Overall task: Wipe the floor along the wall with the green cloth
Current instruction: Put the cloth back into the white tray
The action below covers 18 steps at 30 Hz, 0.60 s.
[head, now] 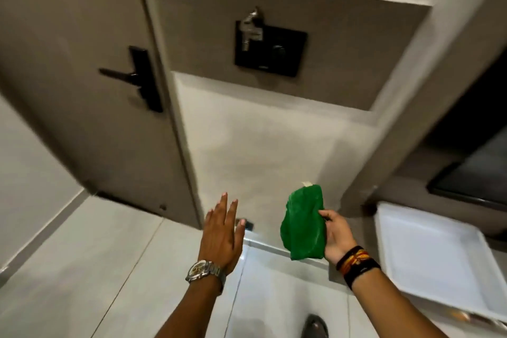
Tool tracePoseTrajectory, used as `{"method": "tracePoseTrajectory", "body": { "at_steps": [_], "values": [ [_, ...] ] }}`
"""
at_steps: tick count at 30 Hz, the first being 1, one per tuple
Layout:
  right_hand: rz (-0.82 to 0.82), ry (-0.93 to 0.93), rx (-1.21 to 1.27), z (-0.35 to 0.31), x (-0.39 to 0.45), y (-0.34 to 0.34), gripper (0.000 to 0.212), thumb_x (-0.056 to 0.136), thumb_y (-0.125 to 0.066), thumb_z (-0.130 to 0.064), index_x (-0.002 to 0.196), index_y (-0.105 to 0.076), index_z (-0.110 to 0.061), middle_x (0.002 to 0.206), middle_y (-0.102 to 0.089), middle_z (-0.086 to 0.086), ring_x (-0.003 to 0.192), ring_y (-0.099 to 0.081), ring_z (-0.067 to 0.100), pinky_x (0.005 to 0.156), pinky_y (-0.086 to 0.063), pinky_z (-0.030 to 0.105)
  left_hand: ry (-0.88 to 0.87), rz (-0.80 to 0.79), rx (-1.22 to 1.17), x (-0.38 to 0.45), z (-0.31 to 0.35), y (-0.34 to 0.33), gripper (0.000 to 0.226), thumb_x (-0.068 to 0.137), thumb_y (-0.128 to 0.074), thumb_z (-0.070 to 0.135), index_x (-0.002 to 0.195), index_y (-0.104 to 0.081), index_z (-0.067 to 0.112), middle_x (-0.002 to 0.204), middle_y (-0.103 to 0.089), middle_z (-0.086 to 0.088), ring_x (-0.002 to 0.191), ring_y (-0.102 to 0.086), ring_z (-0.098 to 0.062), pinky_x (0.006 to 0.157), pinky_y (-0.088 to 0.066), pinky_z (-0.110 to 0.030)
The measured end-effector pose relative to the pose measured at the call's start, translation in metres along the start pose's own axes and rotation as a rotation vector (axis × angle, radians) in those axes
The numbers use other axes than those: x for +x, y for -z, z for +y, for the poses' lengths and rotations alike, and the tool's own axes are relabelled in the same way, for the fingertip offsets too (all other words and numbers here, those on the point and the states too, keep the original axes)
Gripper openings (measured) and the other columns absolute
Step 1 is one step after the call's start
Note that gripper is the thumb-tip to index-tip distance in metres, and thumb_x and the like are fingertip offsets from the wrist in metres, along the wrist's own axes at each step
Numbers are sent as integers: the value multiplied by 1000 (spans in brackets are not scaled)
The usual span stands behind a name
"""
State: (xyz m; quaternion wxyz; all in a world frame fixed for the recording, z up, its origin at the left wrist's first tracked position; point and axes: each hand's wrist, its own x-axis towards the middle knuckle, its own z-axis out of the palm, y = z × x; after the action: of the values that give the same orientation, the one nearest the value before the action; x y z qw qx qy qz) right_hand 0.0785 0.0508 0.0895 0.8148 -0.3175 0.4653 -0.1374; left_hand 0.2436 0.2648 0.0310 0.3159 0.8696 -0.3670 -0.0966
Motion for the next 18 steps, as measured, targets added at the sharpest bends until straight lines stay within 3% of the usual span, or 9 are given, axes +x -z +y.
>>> {"method": "tracePoseTrajectory", "body": {
  "at_steps": [4, 6, 9, 15, 18],
  "values": [
    [41, 100, 93, -25, -31, 81, 37, 98, -44, -33, 114, -68, -9, 92, -77, 13, 87, -73, 31, 86, -54, 44, -100, -74, -37, 2, 48, -45, 90, 101, -3, 75, 166, -36, 22, 181, -11, -1, 161, -29, -14, 136, -11, -43],
    [59, 127, 118, -37, -44, 121, 39, 97, -48, -30, 119, -69, -6, 109, -76, 17, 103, -70, 37, 97, -53, 51, -171, -126, -31, -2, 73, -74, 89, 102, -1, 75, 168, -31, 25, 181, -7, 3, 164, -26, -19, 136, -9, -43],
    [77, 140, 101, -51, -45, 185, 48, 90, -53, -13, 138, -58, -8, 140, -60, 26, 132, -55, 49, 111, -41, 67, -231, -193, -5, -6, 109, -112, 94, 98, 5, 79, 169, -26, 27, 180, -1, 7, 167, -10, -15, 134, 0, -35],
    [43, 181, 109, -99, -19, 255, 49, 87, -43, 0, 132, -60, -11, 129, -66, 23, 121, -60, 47, 102, -50, 65, -134, -221, -2, -7, 175, -176, 98, 88, 14, 86, 167, -16, 37, 175, 9, 16, 167, -2, -13, 131, 9, -27],
    [67, 132, -36, -106, 9, 268, 36, 94, -51, -2, 128, -61, -11, 125, -70, 20, 113, -66, 41, 96, -56, 56, -110, -227, 33, -6, 204, -192, 104, 88, 14, 87, 169, -20, 32, 177, 8, 13, 168, -2, -14, 133, 6, -31]
  ]
}}
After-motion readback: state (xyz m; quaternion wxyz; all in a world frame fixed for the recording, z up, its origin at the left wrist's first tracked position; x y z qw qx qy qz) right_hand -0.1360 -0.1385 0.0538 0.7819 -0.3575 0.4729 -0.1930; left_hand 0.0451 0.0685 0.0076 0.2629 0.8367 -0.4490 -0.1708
